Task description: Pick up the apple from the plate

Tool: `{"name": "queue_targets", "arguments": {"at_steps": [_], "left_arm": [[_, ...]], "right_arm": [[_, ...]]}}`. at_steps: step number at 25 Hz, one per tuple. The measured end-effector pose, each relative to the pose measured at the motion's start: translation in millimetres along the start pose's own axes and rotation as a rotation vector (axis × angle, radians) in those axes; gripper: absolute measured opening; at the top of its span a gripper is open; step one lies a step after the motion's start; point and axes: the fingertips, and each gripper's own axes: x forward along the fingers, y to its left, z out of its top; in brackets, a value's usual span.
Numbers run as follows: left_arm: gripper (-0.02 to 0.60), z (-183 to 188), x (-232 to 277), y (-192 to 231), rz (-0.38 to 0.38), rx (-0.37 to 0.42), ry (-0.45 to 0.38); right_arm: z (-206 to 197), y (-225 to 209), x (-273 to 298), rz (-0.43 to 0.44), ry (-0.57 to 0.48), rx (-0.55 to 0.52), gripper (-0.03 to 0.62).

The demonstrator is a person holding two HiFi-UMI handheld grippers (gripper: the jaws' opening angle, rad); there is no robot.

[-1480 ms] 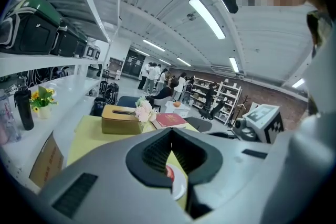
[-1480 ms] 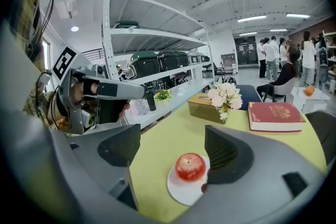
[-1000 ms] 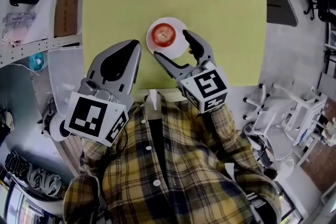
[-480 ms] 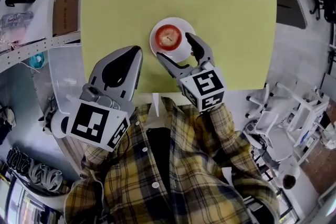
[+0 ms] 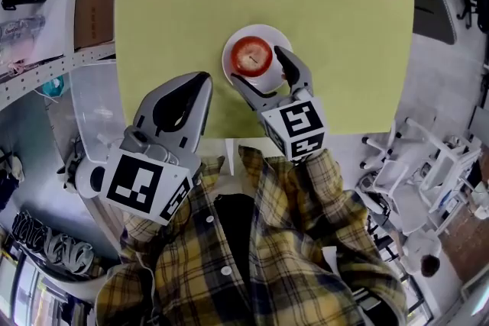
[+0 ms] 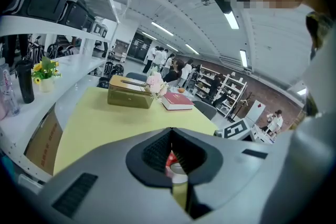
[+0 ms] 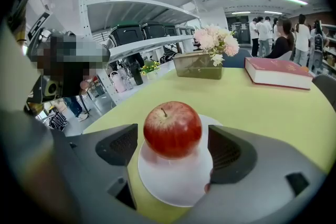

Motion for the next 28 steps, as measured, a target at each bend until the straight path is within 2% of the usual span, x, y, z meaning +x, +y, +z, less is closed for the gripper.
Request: {"name": "queue_targets", "arguments": {"at_steps": [10, 20, 28], "left_arm": [[0.005, -11.2, 7.0, 0.5, -0.01, -0.02, 0.026], [0.005, -7.5, 6.2, 5.1, 0.004, -0.027, 0.024], [0.005, -6.1, 6.2, 6.9, 0.01, -0.029, 0.021]], "right_arm": [[-4.7, -1.3, 14.5, -0.015, 0.003, -0.009, 0.388], [-2.8, -2.2, 21.3, -0.046, 0.024, -0.071, 0.388], [-1.6, -3.8, 23.0, -0.036, 0.019, -0.043, 0.387]]}}
